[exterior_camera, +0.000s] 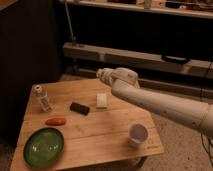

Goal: Knock the bottle over

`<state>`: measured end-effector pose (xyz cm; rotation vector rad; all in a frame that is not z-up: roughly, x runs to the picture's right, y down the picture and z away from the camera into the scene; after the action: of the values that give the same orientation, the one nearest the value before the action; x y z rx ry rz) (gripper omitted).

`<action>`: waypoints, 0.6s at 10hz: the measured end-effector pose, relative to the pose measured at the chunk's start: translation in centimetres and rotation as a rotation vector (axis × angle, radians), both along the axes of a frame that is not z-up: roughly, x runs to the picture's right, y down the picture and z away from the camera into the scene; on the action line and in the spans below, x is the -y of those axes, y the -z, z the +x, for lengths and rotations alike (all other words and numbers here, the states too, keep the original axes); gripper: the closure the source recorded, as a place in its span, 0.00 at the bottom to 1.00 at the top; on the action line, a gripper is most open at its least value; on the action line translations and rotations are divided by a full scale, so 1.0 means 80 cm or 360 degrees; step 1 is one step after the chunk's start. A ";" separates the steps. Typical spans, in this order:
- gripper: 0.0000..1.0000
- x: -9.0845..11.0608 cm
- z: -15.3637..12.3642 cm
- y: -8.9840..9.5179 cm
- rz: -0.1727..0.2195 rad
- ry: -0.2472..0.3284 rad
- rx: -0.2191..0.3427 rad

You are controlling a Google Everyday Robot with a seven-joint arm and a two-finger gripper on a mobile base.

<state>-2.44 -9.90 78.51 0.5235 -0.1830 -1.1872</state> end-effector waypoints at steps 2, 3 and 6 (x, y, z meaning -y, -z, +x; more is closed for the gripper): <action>0.52 -0.004 -0.012 0.000 -0.0087 0.0073 0.0063; 0.40 -0.005 -0.031 -0.001 -0.0177 0.0143 0.0122; 0.20 -0.011 -0.072 -0.003 -0.0381 0.0314 0.0262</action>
<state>-8.24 -8.98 78.77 0.3982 -0.5212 -1.2928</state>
